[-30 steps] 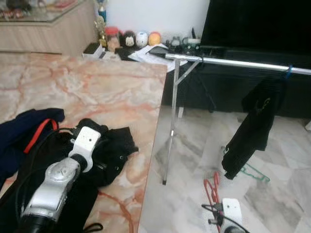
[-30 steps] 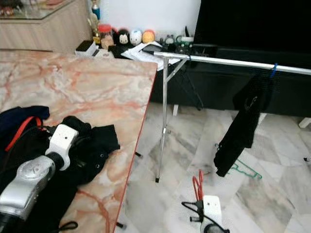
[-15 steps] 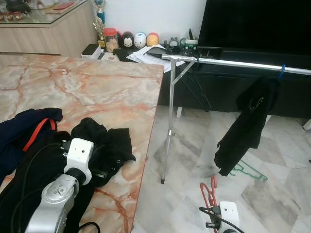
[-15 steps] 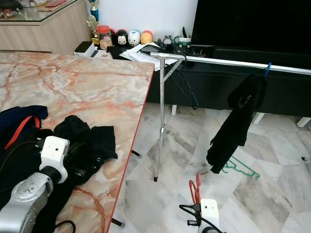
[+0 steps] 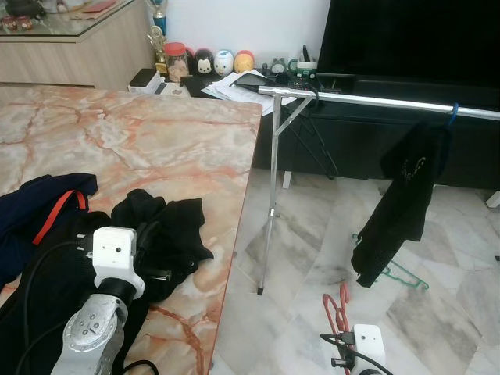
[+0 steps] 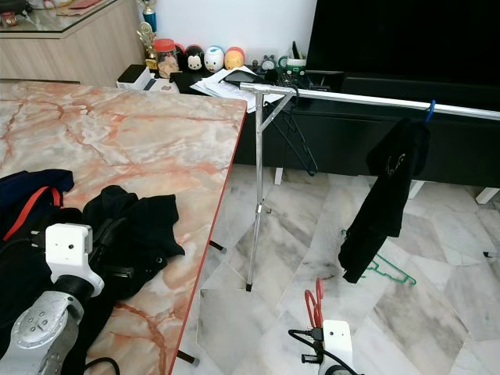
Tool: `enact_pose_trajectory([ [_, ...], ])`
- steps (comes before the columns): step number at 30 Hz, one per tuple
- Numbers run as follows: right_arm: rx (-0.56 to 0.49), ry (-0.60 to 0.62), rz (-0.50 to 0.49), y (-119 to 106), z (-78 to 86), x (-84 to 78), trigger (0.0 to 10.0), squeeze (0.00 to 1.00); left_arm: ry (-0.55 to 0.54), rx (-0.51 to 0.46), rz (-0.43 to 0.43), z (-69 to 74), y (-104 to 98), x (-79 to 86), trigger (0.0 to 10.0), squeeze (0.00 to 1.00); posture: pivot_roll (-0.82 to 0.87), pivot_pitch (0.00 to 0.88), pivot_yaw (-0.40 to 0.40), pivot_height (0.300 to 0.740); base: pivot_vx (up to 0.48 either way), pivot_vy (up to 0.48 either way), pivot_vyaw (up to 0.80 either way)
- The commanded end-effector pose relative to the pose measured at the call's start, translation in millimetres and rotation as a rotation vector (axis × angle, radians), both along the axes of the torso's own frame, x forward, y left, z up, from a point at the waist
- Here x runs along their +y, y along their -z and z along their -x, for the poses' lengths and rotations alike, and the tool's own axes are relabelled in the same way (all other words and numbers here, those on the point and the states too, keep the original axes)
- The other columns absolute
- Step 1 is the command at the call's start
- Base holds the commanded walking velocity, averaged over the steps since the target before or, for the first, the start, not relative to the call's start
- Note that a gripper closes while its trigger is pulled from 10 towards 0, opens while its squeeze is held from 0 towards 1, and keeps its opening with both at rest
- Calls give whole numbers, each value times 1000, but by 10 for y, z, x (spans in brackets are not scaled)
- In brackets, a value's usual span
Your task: Hang hanger
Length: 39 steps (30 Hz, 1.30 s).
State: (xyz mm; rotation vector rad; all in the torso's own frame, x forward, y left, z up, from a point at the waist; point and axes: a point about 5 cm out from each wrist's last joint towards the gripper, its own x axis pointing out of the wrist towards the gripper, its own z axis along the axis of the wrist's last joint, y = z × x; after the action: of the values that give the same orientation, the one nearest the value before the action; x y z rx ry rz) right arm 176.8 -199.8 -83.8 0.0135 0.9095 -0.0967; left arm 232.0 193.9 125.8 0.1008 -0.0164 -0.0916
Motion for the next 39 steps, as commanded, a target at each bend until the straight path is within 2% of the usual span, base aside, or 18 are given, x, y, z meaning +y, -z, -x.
enact_pose_trajectory([
  [1, -9, 5, 4, -8, -5, -20, 10000, 0, 21, -8, -7, 25, -19, -38, 10000, 1000, 52, 64, -18, 740, 0, 0, 0],
  [11, -7, 3, 5, -8, -5, -27, 10000, 0, 16, 6, -24, 88, -11, 9, 10000, 1000, 52, 64, -20, 740, 0, 0, 0],
  [20, -6, 1, 6, -7, 1, -35, 10000, 0, -24, -50, -11, 176, -141, 12, 10000, 1000, 56, 53, -23, 740, 0, 0, 0],
  [25, -4, -2, 7, -7, 4, -42, 10000, 0, -47, -81, -11, 164, -195, 6, 10000, 1000, 58, 45, -27, 740, 0, 0, 0],
  [26, -4, -3, 8, -7, 4, -43, 10000, 0, -52, -92, -12, 143, -217, -3, 10000, 329, 57, 42, -29, 740, 0, 0, 0],
  [27, -4, -3, 8, -7, 4, -43, 10000, 0, -52, -92, -12, 143, -217, -3, 10000, 329, 57, 42, -29, 740, 0, 0, 0],
  [28, -3, -4, 9, -7, 4, -46, 10000, 0, -59, -120, -13, 98, -271, -29, 10000, 0, 54, 35, -29, 740, 0, 0, 0],
  [39, -2, -3, 10, -6, 10, -55, 10000, 0, -32, -108, -34, 96, -215, -108, 10000, 0, 49, 27, -31, 740, 0, 0, 0],
])
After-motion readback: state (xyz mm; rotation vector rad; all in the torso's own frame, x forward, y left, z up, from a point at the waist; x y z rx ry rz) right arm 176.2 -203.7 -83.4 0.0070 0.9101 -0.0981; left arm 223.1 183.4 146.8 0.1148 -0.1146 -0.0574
